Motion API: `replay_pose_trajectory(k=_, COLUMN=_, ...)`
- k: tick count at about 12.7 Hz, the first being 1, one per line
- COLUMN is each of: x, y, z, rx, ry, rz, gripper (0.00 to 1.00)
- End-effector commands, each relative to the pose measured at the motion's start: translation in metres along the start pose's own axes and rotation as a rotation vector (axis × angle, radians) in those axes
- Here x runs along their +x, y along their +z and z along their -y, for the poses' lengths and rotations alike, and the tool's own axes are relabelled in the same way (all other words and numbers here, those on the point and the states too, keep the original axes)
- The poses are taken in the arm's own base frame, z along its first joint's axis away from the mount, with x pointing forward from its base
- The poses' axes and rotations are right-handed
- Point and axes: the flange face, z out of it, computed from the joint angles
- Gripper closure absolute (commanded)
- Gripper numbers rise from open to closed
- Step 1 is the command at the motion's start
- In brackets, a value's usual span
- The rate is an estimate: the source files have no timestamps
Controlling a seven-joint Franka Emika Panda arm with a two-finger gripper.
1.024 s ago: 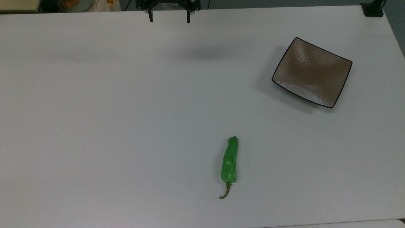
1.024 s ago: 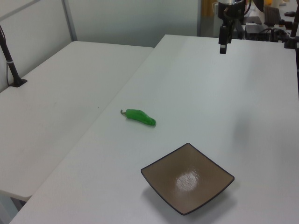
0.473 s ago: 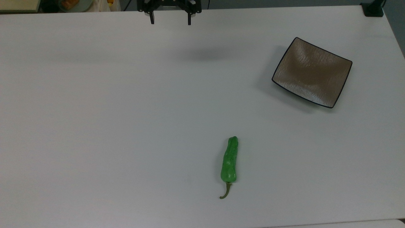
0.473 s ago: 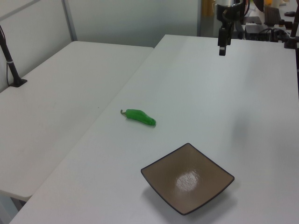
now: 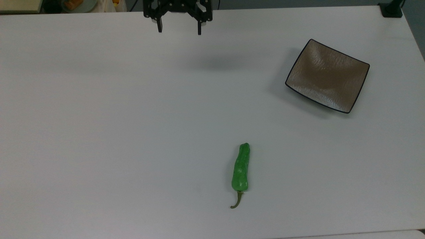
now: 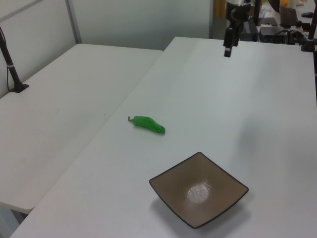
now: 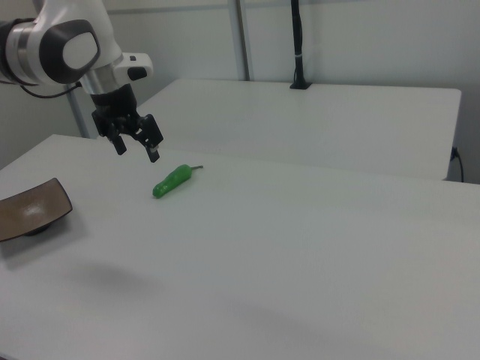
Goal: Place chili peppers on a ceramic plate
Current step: 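Move the open gripper over the green chili pepper and lower it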
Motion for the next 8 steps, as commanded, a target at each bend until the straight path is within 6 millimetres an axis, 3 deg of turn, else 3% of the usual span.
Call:
replay_pose_trajectory(k=1, x=0.017, y=0.013, z=0.023, rx=0.017, ry=0.014, rz=-0.054, gripper=0.0)
replay_pose_trajectory(k=3, x=0.03, y=0.022, z=0.039, rx=0.047, ry=0.097, rz=-0.124, gripper=0.0)
replay_pose_trajectory(k=8, x=0.096, y=0.049, z=0.082, rx=0.106, ry=0.229, rz=-0.205, gripper=0.0)
